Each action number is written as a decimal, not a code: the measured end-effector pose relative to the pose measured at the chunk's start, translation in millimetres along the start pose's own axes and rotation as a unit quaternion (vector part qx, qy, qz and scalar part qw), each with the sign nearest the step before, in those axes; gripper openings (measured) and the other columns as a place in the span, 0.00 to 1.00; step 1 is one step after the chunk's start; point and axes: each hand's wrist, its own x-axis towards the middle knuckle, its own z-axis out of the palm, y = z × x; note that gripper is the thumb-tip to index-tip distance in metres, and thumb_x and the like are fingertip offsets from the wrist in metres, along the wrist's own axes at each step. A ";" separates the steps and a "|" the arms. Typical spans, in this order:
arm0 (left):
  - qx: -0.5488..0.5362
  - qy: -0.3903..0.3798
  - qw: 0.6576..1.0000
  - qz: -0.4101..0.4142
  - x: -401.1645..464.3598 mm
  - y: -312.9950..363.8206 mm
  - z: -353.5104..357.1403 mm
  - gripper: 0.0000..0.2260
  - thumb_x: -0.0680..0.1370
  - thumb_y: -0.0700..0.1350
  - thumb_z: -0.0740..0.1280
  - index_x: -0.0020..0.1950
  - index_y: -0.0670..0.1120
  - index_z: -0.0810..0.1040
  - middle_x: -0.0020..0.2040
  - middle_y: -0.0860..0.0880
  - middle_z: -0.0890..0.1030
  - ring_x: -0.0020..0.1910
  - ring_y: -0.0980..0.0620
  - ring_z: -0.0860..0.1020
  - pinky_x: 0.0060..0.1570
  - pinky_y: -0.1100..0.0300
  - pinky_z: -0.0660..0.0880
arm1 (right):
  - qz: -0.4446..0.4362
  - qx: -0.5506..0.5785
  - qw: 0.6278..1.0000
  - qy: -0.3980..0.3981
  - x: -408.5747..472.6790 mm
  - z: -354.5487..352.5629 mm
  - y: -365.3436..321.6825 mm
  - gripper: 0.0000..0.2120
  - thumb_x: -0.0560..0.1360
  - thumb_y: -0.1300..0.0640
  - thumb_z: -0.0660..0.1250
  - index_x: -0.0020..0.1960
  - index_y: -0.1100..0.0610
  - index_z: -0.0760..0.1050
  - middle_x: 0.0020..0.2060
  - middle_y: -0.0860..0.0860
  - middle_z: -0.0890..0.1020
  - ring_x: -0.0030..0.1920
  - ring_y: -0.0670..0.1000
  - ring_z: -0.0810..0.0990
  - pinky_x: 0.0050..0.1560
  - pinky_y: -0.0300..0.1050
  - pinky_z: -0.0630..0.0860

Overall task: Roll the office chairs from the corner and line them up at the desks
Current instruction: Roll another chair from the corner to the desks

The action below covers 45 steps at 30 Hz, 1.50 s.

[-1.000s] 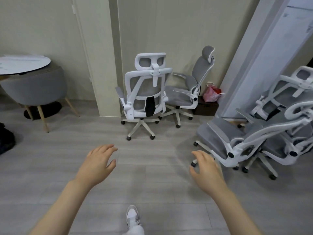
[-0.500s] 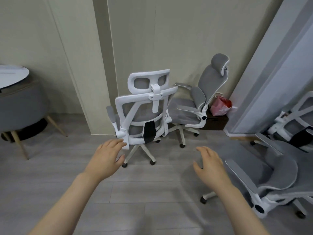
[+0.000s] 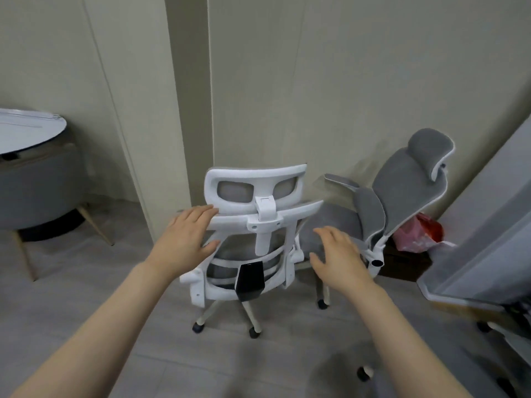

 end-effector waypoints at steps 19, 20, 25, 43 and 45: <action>0.056 -0.004 0.995 -0.083 172.9 -14.9 35.9 0.28 0.67 0.73 0.61 0.38 0.46 0.69 0.34 0.51 0.72 0.35 0.48 0.71 0.35 0.53 0.67 | -0.244 -0.084 0.956 -0.139 278.3 -9.8 -1.4 0.26 0.65 0.24 0.62 0.40 0.48 0.72 0.35 0.44 0.76 0.38 0.50 0.75 0.37 0.47 0.69; 0.059 0.004 0.996 -0.074 166.3 -17.5 37.7 0.28 0.67 0.73 0.59 0.39 0.47 0.70 0.34 0.51 0.73 0.35 0.48 0.71 0.36 0.53 0.69 | -0.263 -0.080 0.951 -0.143 276.1 -9.2 -4.4 0.25 0.66 0.25 0.63 0.40 0.48 0.73 0.34 0.44 0.77 0.38 0.49 0.75 0.37 0.46 0.71; 0.059 0.018 0.996 -0.066 131.0 -32.5 25.3 0.30 0.67 0.74 0.57 0.41 0.46 0.74 0.35 0.52 0.75 0.36 0.48 0.72 0.39 0.54 0.67 | -0.346 -0.096 0.930 -0.075 253.7 -0.9 -30.8 0.25 0.67 0.25 0.60 0.48 0.44 0.77 0.35 0.46 0.80 0.39 0.51 0.78 0.39 0.46 0.73; 0.133 0.063 0.957 -0.250 -170.0 -66.4 -84.5 0.26 0.66 0.73 0.63 0.38 0.49 0.71 0.34 0.54 0.72 0.35 0.51 0.71 0.39 0.58 0.62 | -0.604 -0.043 0.794 -0.050 97.6 40.2 -249.5 0.30 0.68 0.23 0.54 0.39 0.49 0.72 0.32 0.46 0.78 0.35 0.52 0.76 0.32 0.46 0.66; 0.143 0.072 0.944 -0.289 -213.6 -64.2 -98.2 0.27 0.66 0.74 0.62 0.38 0.49 0.70 0.34 0.54 0.71 0.35 0.50 0.70 0.38 0.57 0.64 | -0.638 -0.038 0.768 -0.039 74.0 46.1 -283.8 0.30 0.67 0.22 0.54 0.37 0.50 0.71 0.31 0.46 0.78 0.33 0.52 0.75 0.31 0.46 0.65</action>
